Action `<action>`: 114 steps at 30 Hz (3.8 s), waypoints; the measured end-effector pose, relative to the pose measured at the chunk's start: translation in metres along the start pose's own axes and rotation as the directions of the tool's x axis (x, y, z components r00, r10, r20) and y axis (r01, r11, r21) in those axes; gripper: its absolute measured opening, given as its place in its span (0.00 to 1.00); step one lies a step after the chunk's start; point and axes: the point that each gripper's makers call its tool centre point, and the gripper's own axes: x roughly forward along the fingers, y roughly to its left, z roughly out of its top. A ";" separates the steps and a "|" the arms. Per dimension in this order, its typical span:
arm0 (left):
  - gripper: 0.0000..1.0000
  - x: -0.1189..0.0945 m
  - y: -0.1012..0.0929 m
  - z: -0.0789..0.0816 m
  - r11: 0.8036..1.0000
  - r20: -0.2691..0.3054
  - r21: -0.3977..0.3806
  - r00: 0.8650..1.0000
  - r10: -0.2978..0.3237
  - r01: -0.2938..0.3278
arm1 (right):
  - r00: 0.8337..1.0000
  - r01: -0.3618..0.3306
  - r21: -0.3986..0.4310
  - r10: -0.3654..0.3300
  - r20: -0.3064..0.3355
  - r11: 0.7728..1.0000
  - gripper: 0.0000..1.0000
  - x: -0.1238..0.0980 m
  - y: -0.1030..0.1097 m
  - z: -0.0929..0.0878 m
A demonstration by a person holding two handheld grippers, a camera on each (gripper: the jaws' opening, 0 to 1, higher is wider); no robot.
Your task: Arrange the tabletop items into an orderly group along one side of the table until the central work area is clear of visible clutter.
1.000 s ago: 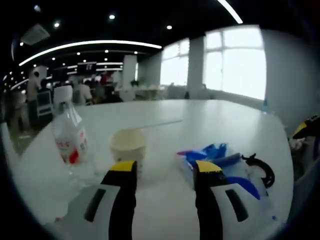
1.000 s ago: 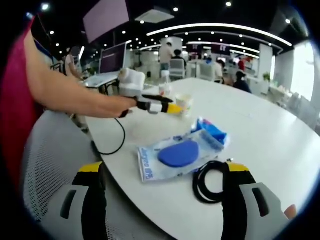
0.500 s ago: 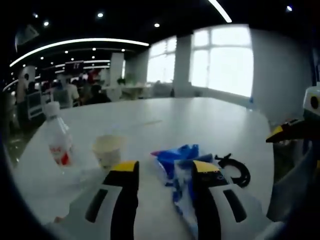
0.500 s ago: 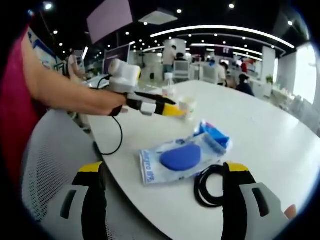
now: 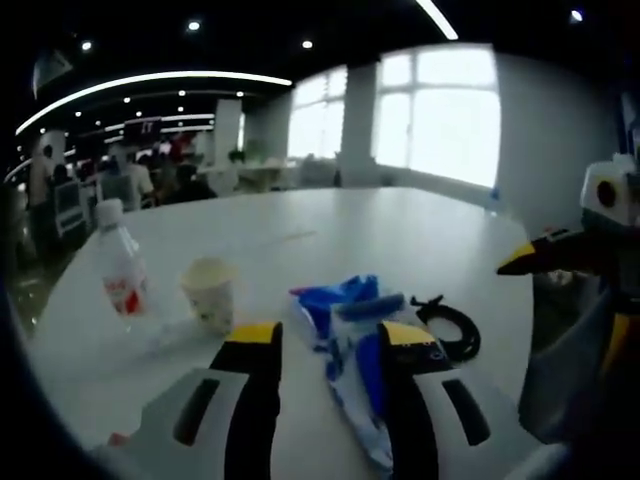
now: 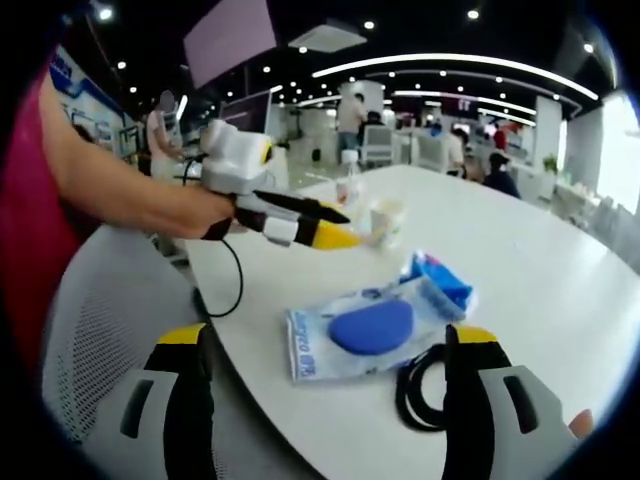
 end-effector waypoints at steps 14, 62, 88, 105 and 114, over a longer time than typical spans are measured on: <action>0.33 -0.016 -0.014 -0.004 1.000 -0.027 -0.010 0.999 -0.024 0.024 | 1.000 -0.012 -0.032 0.012 0.003 0.999 0.96 0.008 -0.014 0.009; 0.28 0.065 0.016 -0.011 1.000 -0.138 0.030 0.990 0.013 -0.009 | 0.984 0.176 0.062 -0.174 -0.036 0.982 0.87 0.036 -0.160 0.002; 0.24 0.109 0.030 -0.032 0.999 -0.224 0.038 0.974 0.024 -0.016 | 0.963 0.245 0.137 -0.225 -0.145 0.960 0.62 0.072 -0.206 -0.032; 0.23 0.117 0.033 -0.038 0.999 -0.247 0.034 0.969 0.018 -0.010 | 0.955 0.232 0.155 -0.195 -0.226 0.960 0.37 0.097 -0.205 -0.042; 0.21 0.123 0.027 -0.042 1.000 -0.260 0.030 0.966 0.007 0.001 | 0.943 0.246 0.184 -0.192 -0.270 0.952 0.32 0.104 -0.206 -0.054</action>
